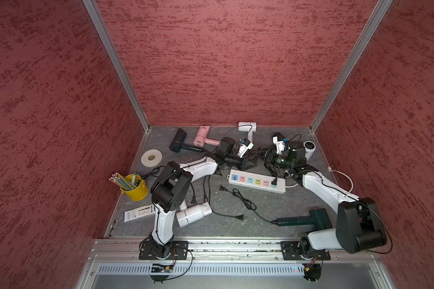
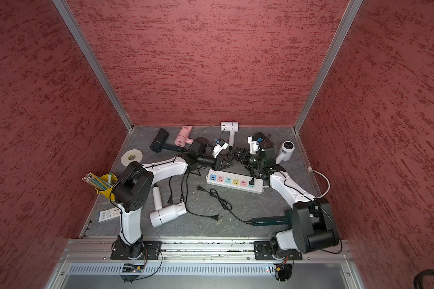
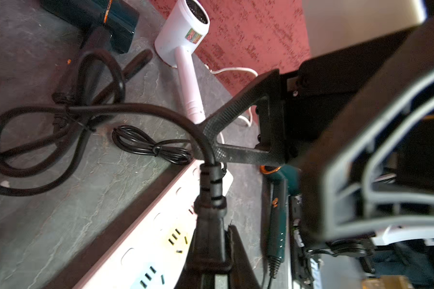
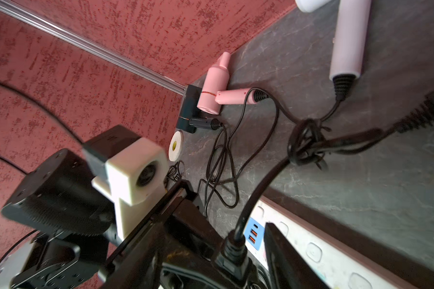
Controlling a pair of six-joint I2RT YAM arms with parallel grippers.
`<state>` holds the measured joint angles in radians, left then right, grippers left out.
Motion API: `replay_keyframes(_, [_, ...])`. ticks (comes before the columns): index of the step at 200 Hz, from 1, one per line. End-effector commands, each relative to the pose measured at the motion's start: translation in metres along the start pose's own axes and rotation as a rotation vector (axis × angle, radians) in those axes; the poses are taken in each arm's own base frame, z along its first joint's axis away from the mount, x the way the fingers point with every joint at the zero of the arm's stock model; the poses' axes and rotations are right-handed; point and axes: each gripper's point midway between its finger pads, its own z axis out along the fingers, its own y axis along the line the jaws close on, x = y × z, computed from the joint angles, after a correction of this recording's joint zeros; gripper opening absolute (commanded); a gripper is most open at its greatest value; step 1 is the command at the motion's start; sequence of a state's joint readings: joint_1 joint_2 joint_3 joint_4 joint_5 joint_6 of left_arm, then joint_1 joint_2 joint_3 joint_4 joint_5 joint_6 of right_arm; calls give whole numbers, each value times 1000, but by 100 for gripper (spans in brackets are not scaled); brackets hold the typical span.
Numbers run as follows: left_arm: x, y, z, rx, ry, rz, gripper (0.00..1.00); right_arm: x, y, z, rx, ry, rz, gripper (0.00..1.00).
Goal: Charge the blow dryers
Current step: Pick up the plug from the center of the board.
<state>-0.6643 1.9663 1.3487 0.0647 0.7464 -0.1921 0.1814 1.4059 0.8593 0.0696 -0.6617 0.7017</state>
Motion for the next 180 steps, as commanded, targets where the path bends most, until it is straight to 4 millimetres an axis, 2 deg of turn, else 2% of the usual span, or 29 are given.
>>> replay_keyframes(1, [-10,-1,-2,-132,-4,170,1,8,-4,-8,59,53,40,62])
replay_keyframes(51, [-14,-3,-1,-183,-21,240,0,10,-12,-6,105,89,89,43])
replay_keyframes(125, [-11,-2,2,-197,-5,266,0,15,-25,-5,168,128,60,40])
replay_keyframes(149, [-9,-4,6,-201,11,283,0,15,-25,-4,167,131,54,36])
replay_keyframes(153, [-9,-4,7,-201,14,286,0,19,-33,1,179,149,70,36])
replay_keyframes(180, [-6,-5,11,-211,35,303,0,20,-36,5,176,160,69,31])
